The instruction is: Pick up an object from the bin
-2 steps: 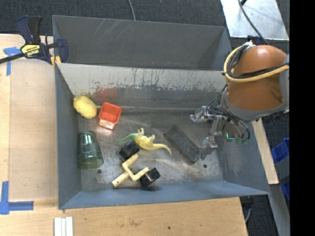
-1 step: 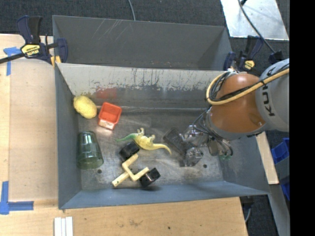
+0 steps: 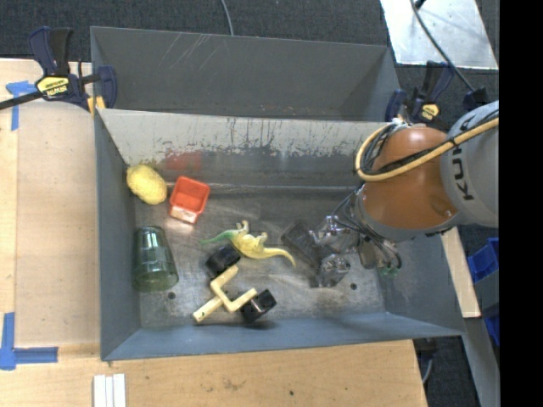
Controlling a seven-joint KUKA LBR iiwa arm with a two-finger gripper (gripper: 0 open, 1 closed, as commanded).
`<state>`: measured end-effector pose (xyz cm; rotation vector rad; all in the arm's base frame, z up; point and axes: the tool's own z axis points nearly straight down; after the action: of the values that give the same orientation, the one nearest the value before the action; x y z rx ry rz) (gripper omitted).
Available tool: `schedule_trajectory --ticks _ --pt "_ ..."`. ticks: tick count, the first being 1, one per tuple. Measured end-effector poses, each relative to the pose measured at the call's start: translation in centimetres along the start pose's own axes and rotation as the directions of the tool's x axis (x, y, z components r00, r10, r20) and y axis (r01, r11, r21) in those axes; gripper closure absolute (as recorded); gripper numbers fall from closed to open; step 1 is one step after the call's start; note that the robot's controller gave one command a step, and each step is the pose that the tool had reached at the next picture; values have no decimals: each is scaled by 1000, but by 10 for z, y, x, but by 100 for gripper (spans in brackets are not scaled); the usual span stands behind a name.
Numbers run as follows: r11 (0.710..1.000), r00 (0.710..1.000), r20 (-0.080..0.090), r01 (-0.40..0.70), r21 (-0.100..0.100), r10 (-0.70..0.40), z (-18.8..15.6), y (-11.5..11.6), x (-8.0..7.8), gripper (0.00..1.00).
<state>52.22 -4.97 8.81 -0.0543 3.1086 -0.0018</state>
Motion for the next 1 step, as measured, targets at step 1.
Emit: schedule_trajectory --ticks 1 --pt "927 927 -22 374 -10 -374 -122 -7 -38 100"
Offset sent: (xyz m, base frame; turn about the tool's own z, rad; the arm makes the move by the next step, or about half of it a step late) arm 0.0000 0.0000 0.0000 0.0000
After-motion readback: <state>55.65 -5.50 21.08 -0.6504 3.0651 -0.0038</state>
